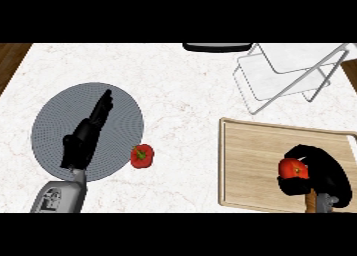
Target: Pick the tomato from the tray and place it in the tiered shelf
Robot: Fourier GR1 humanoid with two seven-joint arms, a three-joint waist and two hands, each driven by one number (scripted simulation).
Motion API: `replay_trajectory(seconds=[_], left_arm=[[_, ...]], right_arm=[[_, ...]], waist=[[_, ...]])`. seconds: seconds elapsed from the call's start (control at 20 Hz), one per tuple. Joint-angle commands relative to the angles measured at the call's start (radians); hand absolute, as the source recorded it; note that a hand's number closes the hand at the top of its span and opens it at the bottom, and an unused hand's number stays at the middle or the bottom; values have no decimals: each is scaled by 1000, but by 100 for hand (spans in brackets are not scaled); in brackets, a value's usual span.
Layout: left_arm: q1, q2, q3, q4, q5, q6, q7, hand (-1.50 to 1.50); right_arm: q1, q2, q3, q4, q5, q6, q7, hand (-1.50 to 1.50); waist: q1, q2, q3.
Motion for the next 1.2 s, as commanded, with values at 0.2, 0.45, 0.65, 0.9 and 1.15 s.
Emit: replay_trajectory(seconds=[0.2, 0.45, 0.65, 0.9, 1.15], left_arm=[[-30, -3, 8, 44, -8, 3, -17, 0], [-56, 1, 13, 33, 2, -12, 17, 0], [-33, 11, 33, 25, 22, -28, 4, 0], [9, 13, 29, 18, 5, -12, -13, 0], [-22, -1, 29, 9, 3, -1, 1, 0]], right_arm=[[0, 20, 272, -23, 86, 38, -184, 150], [-116, 121, 449, 58, 156, 31, -222, 150], [-78, 172, 455, 30, 135, -37, -262, 150], [53, 198, 450, -285, -6, -94, -281, 150], [17, 194, 436, -513, 20, -44, -161, 150]], waist=[[11, 2, 1], [11, 3, 1], [4, 1, 1], [-10, -3, 1], [-7, -2, 1]])
